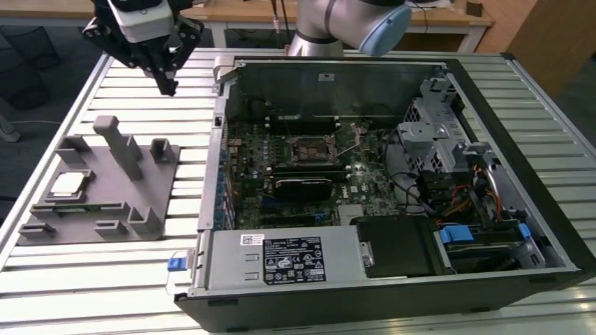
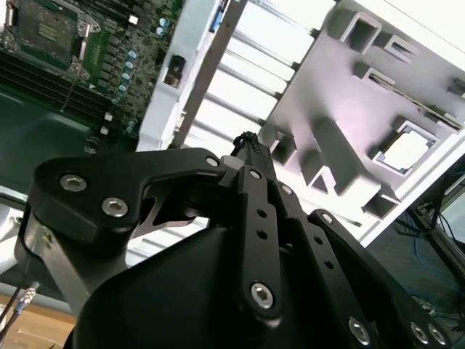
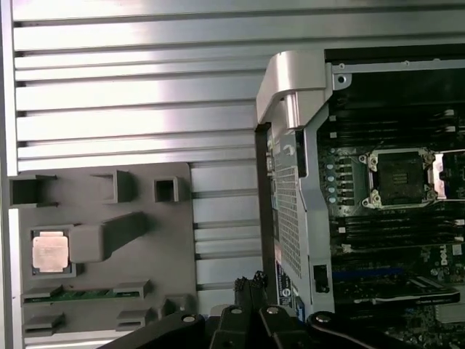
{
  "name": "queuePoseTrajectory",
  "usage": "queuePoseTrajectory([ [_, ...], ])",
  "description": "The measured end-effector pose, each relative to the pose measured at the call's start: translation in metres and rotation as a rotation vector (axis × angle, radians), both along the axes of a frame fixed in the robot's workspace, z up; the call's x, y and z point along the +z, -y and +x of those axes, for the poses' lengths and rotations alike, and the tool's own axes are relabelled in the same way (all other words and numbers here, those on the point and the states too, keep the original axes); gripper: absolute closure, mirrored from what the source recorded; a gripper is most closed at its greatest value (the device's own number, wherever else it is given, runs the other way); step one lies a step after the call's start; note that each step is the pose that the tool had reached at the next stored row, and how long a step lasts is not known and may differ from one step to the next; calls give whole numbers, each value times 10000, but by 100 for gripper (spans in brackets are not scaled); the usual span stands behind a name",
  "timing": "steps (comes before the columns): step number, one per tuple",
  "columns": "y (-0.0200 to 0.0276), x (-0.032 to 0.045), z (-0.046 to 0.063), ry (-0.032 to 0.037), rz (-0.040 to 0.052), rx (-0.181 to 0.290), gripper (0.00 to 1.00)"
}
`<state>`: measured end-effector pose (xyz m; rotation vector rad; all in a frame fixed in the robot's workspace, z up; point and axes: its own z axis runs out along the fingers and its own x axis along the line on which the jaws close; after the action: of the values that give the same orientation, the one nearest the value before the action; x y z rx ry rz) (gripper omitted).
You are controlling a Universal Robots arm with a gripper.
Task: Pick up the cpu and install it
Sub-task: 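Reach for the cpu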
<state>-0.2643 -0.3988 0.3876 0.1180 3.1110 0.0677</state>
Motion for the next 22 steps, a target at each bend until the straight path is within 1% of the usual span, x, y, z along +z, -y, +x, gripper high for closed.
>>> queuePoseTrajectory([
  [11,-10,-69,-424,0,0,1,89],
  [22,-12,-154,-775,-1,0,0,89],
])
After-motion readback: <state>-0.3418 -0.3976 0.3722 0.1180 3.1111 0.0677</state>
